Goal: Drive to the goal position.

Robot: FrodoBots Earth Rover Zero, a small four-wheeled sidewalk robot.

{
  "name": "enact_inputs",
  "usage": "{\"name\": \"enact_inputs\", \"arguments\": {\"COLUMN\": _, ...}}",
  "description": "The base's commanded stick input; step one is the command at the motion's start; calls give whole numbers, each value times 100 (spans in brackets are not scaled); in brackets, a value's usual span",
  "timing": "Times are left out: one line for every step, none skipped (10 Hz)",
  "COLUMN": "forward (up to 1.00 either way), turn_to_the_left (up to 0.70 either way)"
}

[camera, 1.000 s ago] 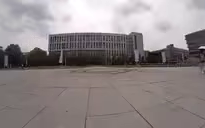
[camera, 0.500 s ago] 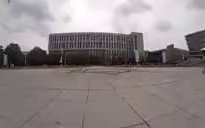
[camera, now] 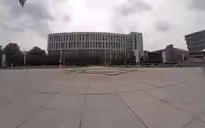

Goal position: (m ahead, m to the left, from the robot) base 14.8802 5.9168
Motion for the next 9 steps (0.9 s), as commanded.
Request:
{"name": "enact_inputs", "arguments": {"forward": 60, "turn_to_the_left": 0}}
{"name": "enact_inputs", "arguments": {"forward": 60, "turn_to_the_left": 0}}
{"name": "enact_inputs", "arguments": {"forward": 60, "turn_to_the_left": 0}}
{"name": "enact_inputs", "arguments": {"forward": 60, "turn_to_the_left": 0}}
{"name": "enact_inputs", "arguments": {"forward": 60, "turn_to_the_left": 0}}
{"name": "enact_inputs", "arguments": {"forward": 60, "turn_to_the_left": 0}}
{"name": "enact_inputs", "arguments": {"forward": 60, "turn_to_the_left": 0}}
{"name": "enact_inputs", "arguments": {"forward": 60, "turn_to_the_left": 0}}
{"name": "enact_inputs", "arguments": {"forward": 60, "turn_to_the_left": 0}}
